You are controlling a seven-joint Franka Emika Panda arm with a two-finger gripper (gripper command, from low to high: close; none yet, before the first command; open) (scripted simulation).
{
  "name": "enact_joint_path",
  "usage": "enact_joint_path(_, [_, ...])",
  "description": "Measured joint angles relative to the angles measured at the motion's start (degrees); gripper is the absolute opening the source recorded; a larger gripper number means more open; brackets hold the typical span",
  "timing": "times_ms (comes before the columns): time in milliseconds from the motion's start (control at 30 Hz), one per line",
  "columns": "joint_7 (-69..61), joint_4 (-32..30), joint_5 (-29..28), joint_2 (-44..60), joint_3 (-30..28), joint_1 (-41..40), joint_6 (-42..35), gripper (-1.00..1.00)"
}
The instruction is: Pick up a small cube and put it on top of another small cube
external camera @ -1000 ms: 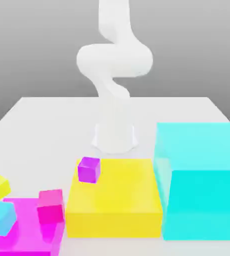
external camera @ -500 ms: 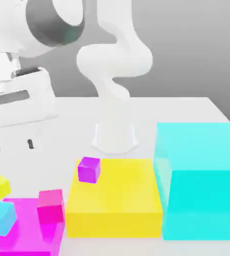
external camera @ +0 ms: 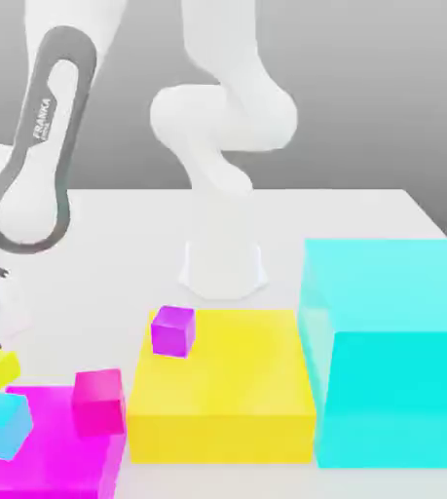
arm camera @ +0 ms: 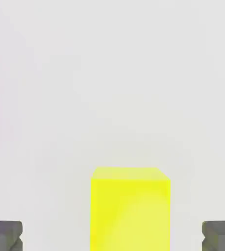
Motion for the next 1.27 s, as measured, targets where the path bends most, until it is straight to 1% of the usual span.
enact_joint_path(100, [-4.58,1.52,6.02,4.57,5.87,-4.76,2.80,0.00])
enact_joint_path(133, [-6.00,2.00,7.88,6.00,7.79,-6.33,3.67,-1.00])
enact_joint_path(300, [-5.96,2.00,7.84,5.99,7.80,-6.34,3.56,-1.00])
enact_joint_path(333, [-6.68,2.25,8.78,6.70,8.76,-7.12,4.00,-1.00])
enact_joint_path(367, [-6.24,2.10,8.21,6.28,8.19,-6.65,3.75,-1.00])
enact_joint_path(467, [-2.66,0.85,3.46,2.64,3.22,-2.63,1.53,-1.00])
enact_joint_path(600, [3.40,-1.07,-5.03,-3.36,-3.59,2.61,-2.01,-1.00])
enact_joint_path(733, [-3.59,3.24,-12.15,-6.91,-1.80,5.38,-8.26,-1.00])
enact_joint_path(1000, [-22.61,13.41,-23.05,-11.48,3.97,10.37,-20.90,-1.00])
enact_joint_path(1067, [-28.29,15.38,-23.39,-9.93,5.87,11.01,-21.14,-1.00])
enact_joint_path(1133, [-31.42,15.44,-21.60,-6.84,7.44,10.41,-18.41,-1.00])
enact_joint_path(1167, [-32.35,15.29,-20.72,-5.62,7.86,10.17,-17.24,1.00])
enact_joint_path(1267, [-32.35,15.29,-20.72,-5.62,7.86,10.17,-17.24,1.00])
